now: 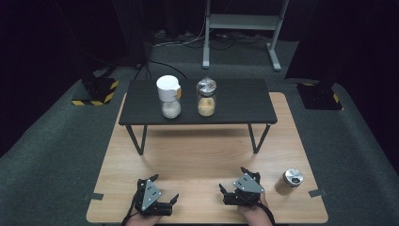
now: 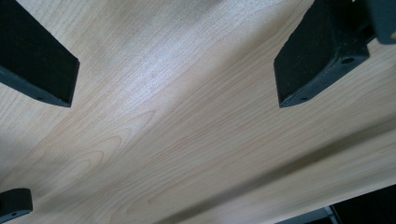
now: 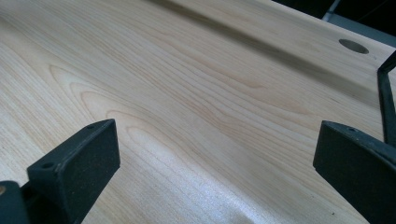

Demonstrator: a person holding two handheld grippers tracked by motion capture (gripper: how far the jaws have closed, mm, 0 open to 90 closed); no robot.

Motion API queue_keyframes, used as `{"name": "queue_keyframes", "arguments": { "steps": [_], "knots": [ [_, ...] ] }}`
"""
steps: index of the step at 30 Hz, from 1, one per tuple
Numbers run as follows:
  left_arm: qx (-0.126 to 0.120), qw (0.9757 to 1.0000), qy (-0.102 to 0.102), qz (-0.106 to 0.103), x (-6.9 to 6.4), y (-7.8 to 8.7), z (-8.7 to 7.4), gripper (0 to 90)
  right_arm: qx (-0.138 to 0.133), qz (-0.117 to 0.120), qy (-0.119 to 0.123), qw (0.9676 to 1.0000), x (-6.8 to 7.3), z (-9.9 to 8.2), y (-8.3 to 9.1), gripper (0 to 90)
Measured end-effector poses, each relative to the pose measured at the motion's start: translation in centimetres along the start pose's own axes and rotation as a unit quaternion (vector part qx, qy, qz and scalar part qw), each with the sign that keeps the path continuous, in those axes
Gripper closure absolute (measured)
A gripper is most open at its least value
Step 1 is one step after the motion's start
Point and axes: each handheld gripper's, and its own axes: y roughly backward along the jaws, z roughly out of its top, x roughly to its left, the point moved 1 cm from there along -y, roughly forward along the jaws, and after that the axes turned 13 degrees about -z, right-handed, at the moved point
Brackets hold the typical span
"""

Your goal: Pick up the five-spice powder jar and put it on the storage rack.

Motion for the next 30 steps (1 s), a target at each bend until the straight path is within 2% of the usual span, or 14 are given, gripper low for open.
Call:
{"name": "queue_keyframes", "arguments": {
  "steps": [8,12,16,24,30],
  "knots": [
    [0.008,1.0,-0.004,-0.003,-0.1,-0.1,0.1,0.5,-0.004,0.003,0.014,0.9999,0.2,0.0,0.1,0.0],
    [0.008,0.9999,-0.009,-0.003,-0.1,-0.1,0.1,0.5,-0.011,0.014,0.007,0.9998,0.3,0.0,0.2,0.0],
    [0.009,0.9999,-0.009,0.001,-0.2,-0.2,0.1,0.6,-0.017,0.022,0.017,0.9995,0.4,0.2,0.5,0.0],
    [0.011,0.9999,-0.01,0.001,-0.2,-0.1,0.0,0.6,-0.044,0.03,0.015,0.9985,0.4,1.0,1.7,0.0],
    [0.009,0.9999,-0.009,0.0,-0.2,-0.1,0.0,0.6,-0.05,0.028,0.009,0.9983,0.0,1.3,2.4,0.0]
  ]
}}
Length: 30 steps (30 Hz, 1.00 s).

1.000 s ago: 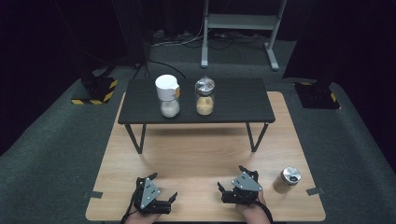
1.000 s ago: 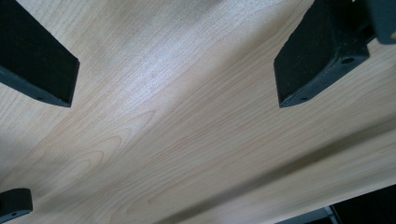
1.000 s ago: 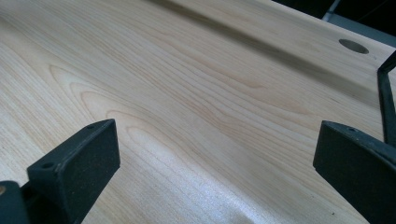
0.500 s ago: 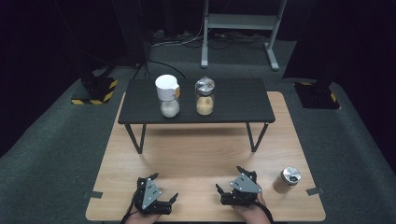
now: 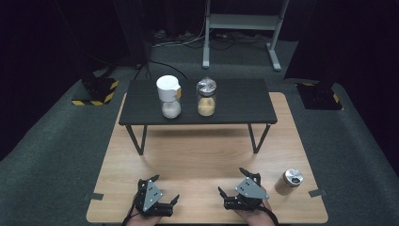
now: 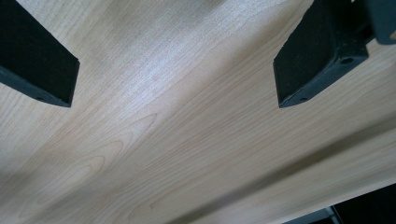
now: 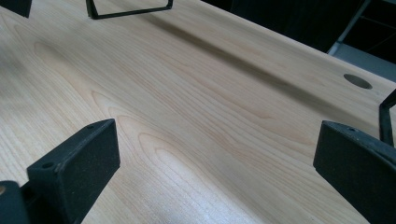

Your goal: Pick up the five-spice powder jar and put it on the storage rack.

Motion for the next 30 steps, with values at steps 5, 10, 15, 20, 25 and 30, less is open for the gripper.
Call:
{"name": "queue_keyframes", "arguments": {
  "steps": [5,10,15,20,25,30],
  "knots": [
    [-0.001,1.0,0.001,-0.001,0.0,0.0,0.0,0.6,-0.002,-0.001,-0.001,1.0,-0.1,0.2,0.4,0.0],
    [-0.001,1.0,0.003,-0.001,0.1,0.0,0.0,0.6,-0.006,-0.003,-0.002,1.0,-0.5,0.6,0.9,0.0],
    [-0.002,1.0,0.002,-0.001,0.0,0.1,0.0,0.6,-0.017,0.005,-0.023,0.9996,-1.1,1.1,1.5,0.0],
    [-0.003,1.0,0.002,-0.001,0.0,0.1,0.0,0.6,-0.028,0.008,-0.033,0.999,-1.6,1.5,2.1,0.0],
    [-0.004,1.0,0.002,-0.002,0.0,0.1,0.0,0.6,-0.033,-0.001,-0.032,0.9989,-2.0,1.7,2.6,0.0],
    [-0.004,1.0,0.002,-0.003,0.0,0.1,0.0,0.5,-0.036,-0.017,-0.034,0.9986,-2.8,1.8,3.1,0.0]
  ]
}}
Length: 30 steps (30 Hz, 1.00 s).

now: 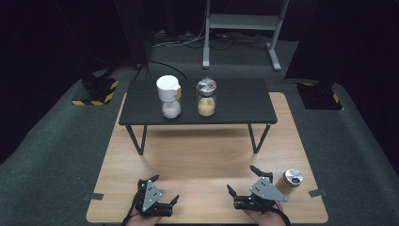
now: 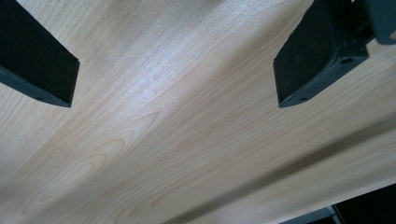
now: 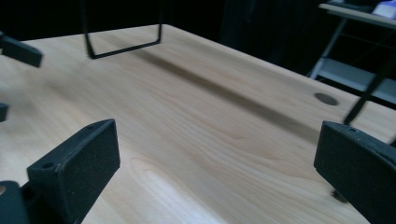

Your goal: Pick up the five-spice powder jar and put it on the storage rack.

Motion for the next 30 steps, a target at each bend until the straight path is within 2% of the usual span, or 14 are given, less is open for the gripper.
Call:
{"name": "queue_keyframes", "arguments": {
  "steps": [8,30],
  "knots": [
    [0.001,1.0,0.0,0.0,0.0,0.0,0.0,0.5,0.001,-0.02,-0.002,0.9998,-1.2,0.1,0.7,0.0],
    [-0.002,1.0,0.002,-0.001,0.0,0.0,0.0,0.6,-0.002,-0.044,-0.02,0.9988,-3.8,0.0,2.1,0.0]
  ]
}}
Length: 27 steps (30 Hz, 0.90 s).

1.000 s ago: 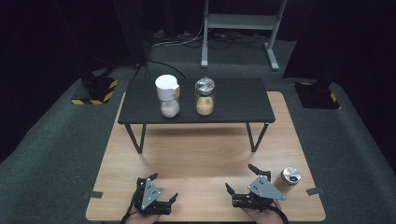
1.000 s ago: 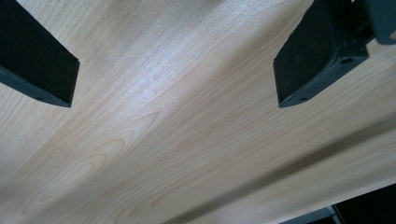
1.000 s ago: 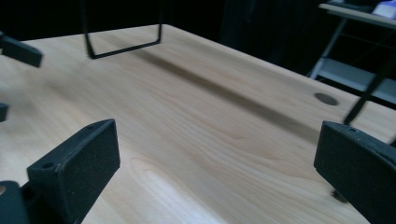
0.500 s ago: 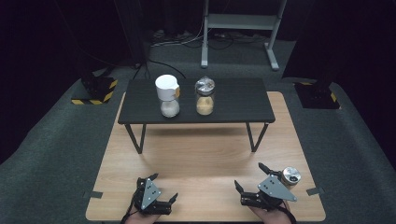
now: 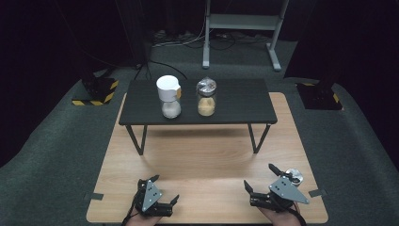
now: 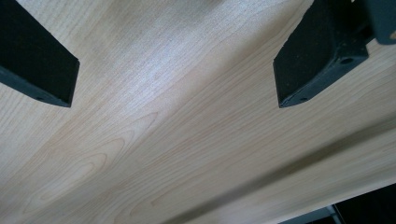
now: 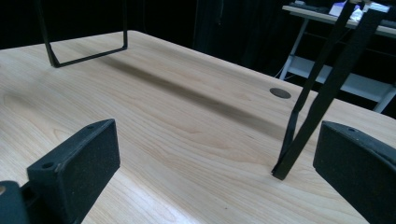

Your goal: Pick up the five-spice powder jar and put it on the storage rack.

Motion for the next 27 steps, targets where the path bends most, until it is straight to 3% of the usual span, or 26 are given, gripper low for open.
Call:
{"name": "queue_keyframes", "arguments": {
  "steps": [27],
  "knots": [
    [0.003,1.0,-0.002,0.0,-0.1,0.1,0.0,0.6,0.011,-0.04,-0.013,0.9991,-2.7,-1.0,0.7,0.0]
  ]
}}
